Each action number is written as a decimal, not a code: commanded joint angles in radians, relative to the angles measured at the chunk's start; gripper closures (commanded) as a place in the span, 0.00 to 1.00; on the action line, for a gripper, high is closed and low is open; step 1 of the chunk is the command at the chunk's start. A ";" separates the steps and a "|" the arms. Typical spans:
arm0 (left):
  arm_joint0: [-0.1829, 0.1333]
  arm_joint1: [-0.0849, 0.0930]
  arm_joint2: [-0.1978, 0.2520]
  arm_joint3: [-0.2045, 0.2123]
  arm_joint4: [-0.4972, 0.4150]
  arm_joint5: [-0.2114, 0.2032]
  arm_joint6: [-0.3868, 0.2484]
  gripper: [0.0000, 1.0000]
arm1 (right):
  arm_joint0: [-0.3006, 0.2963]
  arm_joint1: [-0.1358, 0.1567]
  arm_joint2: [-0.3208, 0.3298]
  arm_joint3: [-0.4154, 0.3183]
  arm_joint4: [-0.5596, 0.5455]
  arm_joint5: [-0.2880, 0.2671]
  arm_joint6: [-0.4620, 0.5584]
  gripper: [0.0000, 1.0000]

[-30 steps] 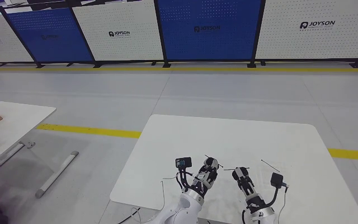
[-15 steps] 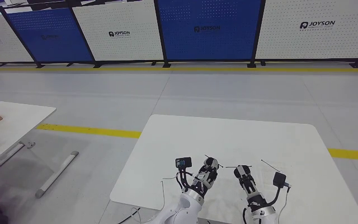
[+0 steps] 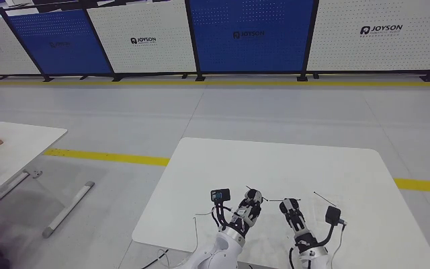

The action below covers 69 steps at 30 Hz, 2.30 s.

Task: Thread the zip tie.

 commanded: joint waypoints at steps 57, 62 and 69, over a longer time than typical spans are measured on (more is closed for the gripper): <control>0.000 0.000 0.000 0.000 0.000 0.000 0.000 1.00 | -0.030 -0.033 0.027 -0.021 -0.040 0.009 0.025 1.00; 0.000 0.000 0.000 0.000 0.000 0.000 0.000 1.00 | -0.025 -0.037 0.023 -0.020 -0.045 0.016 0.032 1.00; 0.000 0.000 0.000 0.000 0.000 0.000 0.000 1.00 | -0.017 -0.042 0.019 -0.015 -0.049 0.027 0.037 1.00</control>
